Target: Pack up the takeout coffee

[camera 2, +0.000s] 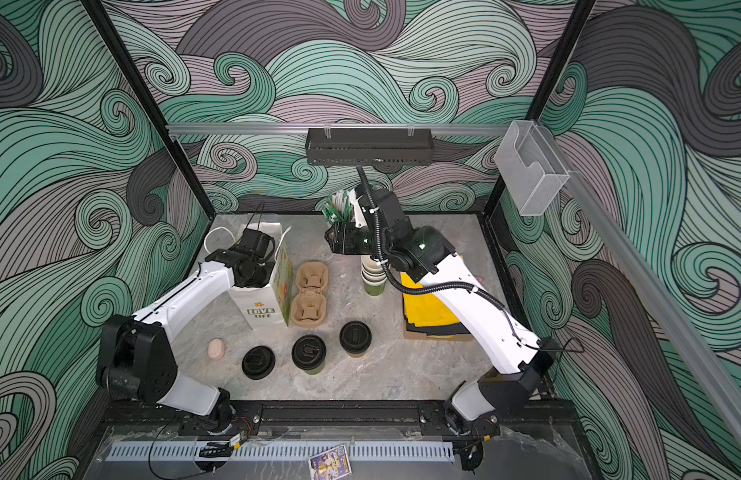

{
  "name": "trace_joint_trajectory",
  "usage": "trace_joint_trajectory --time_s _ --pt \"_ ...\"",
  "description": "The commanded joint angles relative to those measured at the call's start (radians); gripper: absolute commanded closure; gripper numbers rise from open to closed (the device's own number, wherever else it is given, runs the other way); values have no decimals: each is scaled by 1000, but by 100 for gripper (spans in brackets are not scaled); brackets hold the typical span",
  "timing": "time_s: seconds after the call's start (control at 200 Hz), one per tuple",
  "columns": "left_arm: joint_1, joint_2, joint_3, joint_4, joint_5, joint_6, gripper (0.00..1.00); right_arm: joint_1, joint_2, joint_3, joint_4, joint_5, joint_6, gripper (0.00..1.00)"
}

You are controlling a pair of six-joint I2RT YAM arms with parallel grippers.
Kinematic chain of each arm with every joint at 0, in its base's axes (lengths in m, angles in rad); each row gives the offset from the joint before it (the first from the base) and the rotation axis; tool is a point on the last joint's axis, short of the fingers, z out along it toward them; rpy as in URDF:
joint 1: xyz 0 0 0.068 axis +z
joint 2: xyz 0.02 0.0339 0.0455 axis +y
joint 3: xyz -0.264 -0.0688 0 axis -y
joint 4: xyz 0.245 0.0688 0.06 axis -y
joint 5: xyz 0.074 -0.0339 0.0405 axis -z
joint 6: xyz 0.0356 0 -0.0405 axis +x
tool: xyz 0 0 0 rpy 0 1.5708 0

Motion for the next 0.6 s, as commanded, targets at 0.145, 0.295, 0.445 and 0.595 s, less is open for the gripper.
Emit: trace_joint_trajectory --time_s 0.145,0.295,0.445,0.595 --pt "6 -99 57 -48 34 9 48 -2 -17 -11 6 9 20 31" --pt "7 -139 70 -45 47 14 47 -2 -13 -7 5 2 21 31" --pt "5 -192 65 19 63 10 45 -2 -6 -3 1 -5 20 31" --pt "6 -222 100 42 70 2 41 -2 3 11 -15 -13 14 31"
